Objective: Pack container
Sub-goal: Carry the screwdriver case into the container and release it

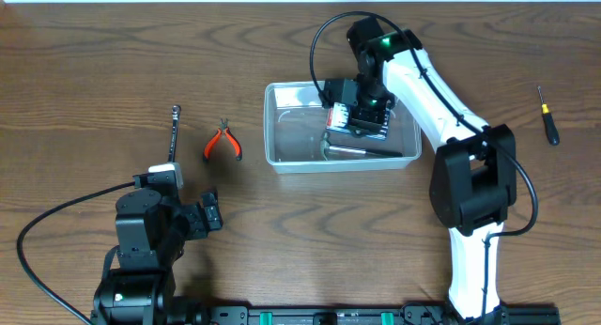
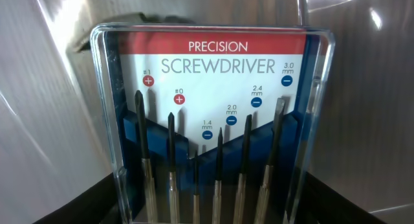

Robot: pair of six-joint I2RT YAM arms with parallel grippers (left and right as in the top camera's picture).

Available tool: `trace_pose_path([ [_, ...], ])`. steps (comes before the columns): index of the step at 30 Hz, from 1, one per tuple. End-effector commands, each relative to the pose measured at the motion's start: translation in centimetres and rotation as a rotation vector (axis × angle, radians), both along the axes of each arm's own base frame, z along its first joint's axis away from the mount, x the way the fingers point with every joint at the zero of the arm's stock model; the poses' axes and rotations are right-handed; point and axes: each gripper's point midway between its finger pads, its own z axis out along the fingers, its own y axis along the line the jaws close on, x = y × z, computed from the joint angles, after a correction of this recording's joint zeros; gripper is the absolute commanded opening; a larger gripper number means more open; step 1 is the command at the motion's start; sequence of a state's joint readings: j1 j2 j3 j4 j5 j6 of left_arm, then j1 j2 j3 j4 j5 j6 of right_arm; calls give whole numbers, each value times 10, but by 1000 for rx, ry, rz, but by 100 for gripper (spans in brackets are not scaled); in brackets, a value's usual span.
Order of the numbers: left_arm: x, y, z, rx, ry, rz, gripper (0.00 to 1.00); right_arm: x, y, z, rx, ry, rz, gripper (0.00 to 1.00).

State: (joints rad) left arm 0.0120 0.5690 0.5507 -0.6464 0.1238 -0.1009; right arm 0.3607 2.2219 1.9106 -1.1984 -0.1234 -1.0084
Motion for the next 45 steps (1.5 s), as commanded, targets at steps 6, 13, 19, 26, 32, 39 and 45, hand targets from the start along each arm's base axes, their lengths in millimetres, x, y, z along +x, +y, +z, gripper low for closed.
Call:
trace_pose_path([
  [6,3,2,10,5,-25,6,98,-8,-9,-29,-15,91,-26,30],
  [13,3,2,10,5,-25,6,98,-10,-10,-36,-22,111,-28,46],
  [19,3,2,10,5,-25,6,98,-10,-10,-36,-22,111,-28,73],
  [26,3,2,10,5,-25,6,98,-3,-7,-5,-9,76,-69,99],
  [32,3,2,10,5,-26,6,98,24,-7,105,75,-152,-148,99],
  [39,3,2,10,5,-26,6,98,71,-139,229,109,-518,-893,99],
  [45,3,2,10,5,-26,6,98,34,-296,219,6,-440,-1276,99],
])
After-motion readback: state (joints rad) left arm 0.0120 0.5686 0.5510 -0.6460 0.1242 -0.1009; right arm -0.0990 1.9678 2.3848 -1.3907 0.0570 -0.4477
